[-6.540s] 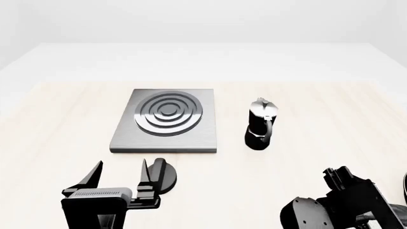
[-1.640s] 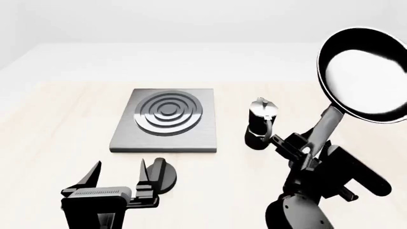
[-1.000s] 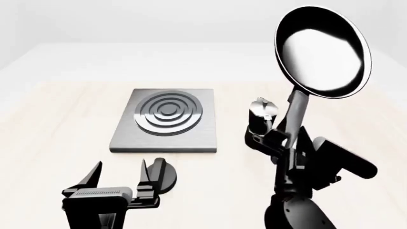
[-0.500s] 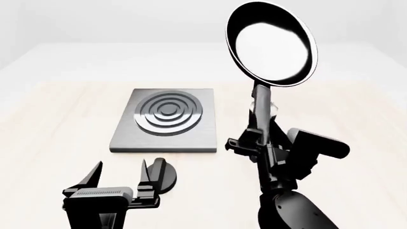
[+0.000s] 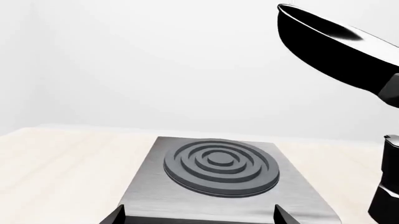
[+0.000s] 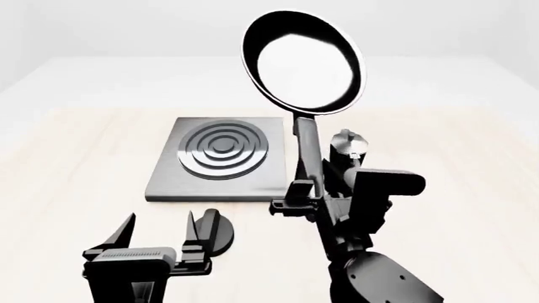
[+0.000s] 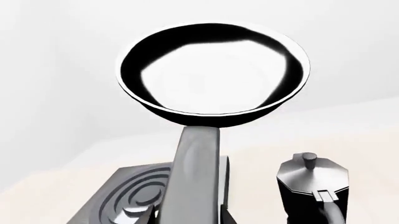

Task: Put the frying pan on the stove.

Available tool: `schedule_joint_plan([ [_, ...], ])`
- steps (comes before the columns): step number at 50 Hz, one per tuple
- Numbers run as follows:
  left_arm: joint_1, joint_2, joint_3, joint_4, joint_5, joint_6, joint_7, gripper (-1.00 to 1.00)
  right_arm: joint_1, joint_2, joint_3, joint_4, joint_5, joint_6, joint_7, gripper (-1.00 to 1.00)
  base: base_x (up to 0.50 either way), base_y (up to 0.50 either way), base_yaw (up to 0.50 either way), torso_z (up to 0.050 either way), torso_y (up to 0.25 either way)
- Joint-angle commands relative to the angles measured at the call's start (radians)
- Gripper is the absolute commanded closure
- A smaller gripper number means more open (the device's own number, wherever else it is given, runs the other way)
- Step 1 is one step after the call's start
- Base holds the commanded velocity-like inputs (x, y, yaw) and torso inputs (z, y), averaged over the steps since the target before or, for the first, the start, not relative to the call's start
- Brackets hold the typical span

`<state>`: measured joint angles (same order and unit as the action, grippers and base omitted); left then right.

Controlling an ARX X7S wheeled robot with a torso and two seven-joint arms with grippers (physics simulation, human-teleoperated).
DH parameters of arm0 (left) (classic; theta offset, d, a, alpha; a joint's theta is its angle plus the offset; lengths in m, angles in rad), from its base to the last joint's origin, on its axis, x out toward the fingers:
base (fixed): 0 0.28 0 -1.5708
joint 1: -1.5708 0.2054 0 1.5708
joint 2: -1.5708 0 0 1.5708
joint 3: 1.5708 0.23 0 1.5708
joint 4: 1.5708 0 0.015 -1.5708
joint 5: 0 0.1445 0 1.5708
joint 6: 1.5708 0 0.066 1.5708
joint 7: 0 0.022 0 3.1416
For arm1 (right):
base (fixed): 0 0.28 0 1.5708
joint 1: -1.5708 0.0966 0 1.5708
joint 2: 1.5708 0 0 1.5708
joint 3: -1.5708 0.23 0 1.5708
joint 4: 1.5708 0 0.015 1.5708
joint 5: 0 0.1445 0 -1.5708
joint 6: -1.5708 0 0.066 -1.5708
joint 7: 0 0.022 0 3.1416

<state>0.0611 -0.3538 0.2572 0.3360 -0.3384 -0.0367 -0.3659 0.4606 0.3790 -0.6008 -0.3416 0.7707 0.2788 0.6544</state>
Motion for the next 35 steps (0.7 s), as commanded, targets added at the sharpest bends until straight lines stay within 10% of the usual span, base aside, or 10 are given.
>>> schedule_joint_plan([
  [1,-0.002,-0.003,0.001,0.001,0.000,-0.001,-0.005,-1.00,0.065,-0.009,-0.011,0.013,-0.038,0.029,-0.048,1.00,0.00,0.00,0.00,0.000,0.000],
  [35,-0.008,-0.009,0.009,-0.005,-0.007,0.000,-0.010,-1.00,0.143,-0.028,-0.062,0.139,-0.009,0.064,-0.178,1.00,0.00,0.00,0.00,0.001,0.002],
])
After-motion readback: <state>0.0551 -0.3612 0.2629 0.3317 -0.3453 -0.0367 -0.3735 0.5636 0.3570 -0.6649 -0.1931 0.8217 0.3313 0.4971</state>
